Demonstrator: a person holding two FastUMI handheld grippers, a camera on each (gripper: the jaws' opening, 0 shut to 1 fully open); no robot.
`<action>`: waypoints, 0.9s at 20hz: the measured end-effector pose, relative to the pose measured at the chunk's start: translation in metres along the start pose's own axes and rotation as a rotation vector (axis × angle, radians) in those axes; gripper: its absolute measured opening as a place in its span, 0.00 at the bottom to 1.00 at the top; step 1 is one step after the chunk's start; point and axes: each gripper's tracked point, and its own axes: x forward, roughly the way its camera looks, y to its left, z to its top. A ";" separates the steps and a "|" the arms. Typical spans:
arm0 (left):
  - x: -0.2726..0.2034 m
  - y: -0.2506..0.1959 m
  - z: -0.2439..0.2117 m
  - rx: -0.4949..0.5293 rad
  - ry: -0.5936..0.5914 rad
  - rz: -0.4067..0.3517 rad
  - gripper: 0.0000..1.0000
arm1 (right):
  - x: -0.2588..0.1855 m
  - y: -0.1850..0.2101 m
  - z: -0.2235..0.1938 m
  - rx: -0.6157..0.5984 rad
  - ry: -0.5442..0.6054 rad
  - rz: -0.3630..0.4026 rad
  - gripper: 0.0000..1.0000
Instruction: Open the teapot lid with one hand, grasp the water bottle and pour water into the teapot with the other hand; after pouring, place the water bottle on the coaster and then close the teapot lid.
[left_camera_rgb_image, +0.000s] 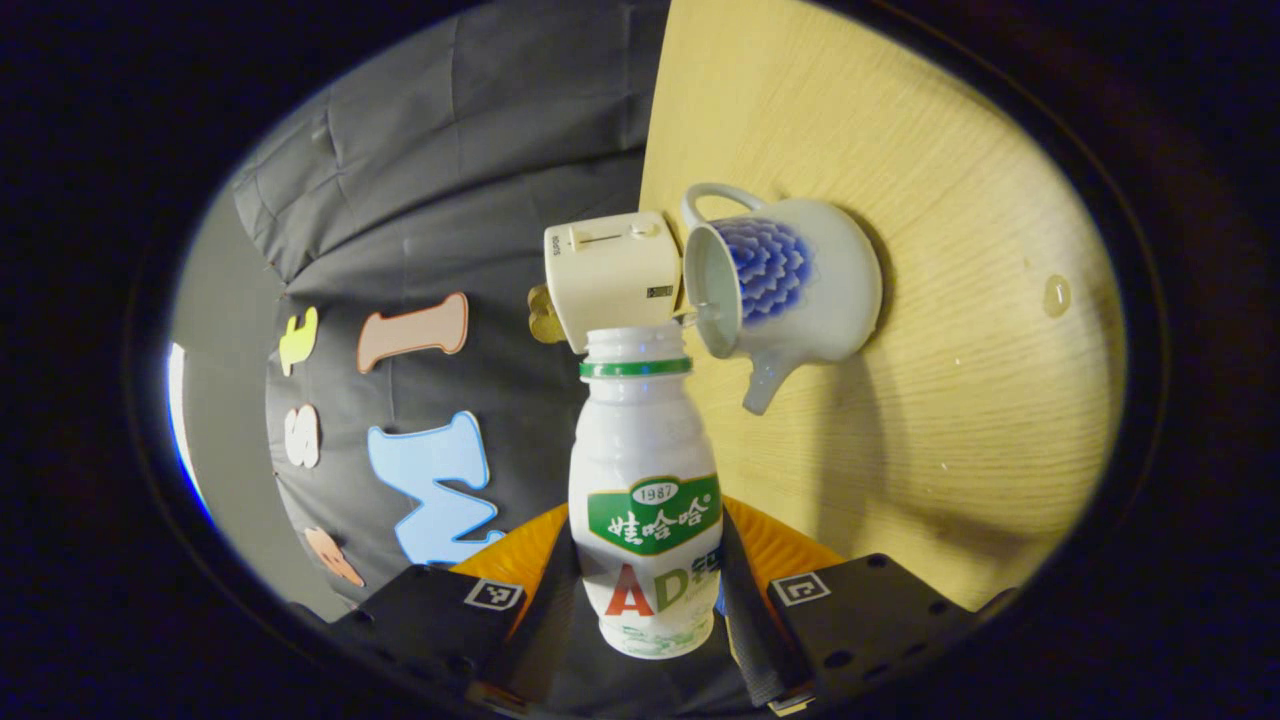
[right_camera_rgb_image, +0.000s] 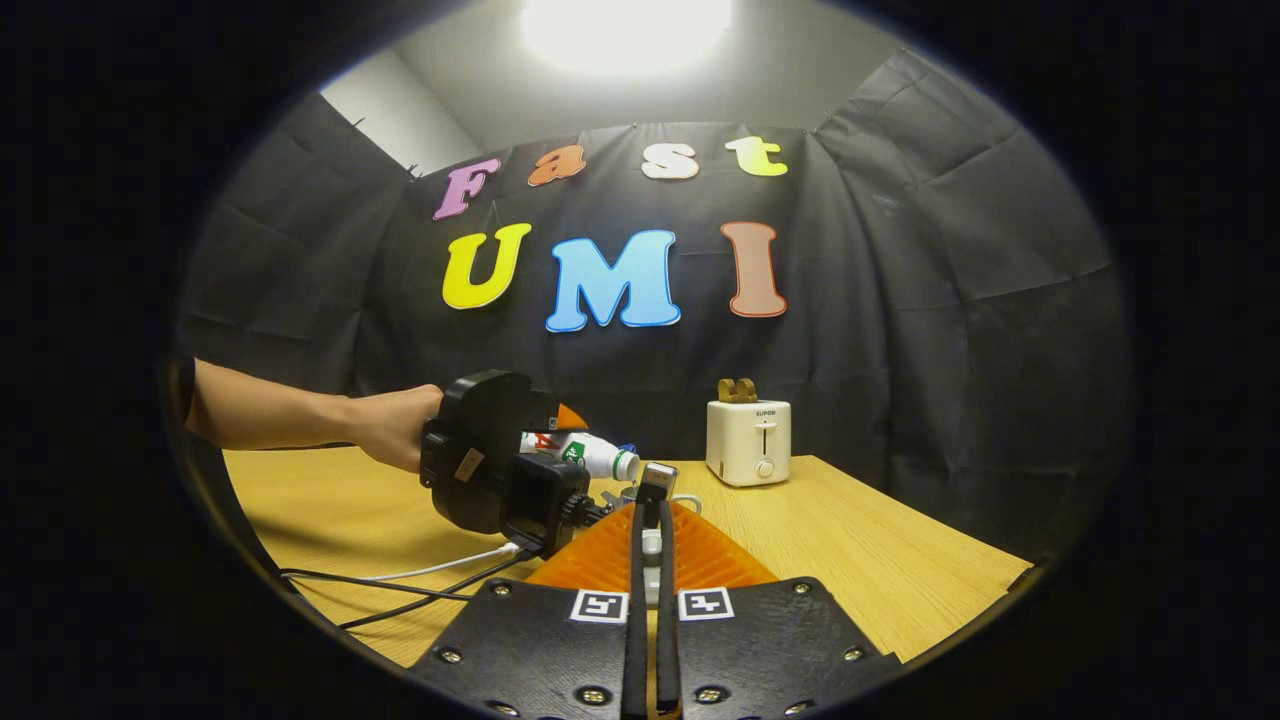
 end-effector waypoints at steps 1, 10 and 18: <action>0.000 0.000 0.001 0.004 -0.001 -0.002 0.80 | -0.001 0.000 0.000 -0.001 0.001 0.001 0.04; 0.001 0.001 -0.003 0.048 0.008 -0.003 0.77 | 0.000 0.000 0.000 -0.003 0.002 0.000 0.04; 0.001 0.004 0.000 0.122 -0.010 0.014 0.80 | -0.001 -0.002 0.001 0.001 0.002 -0.004 0.04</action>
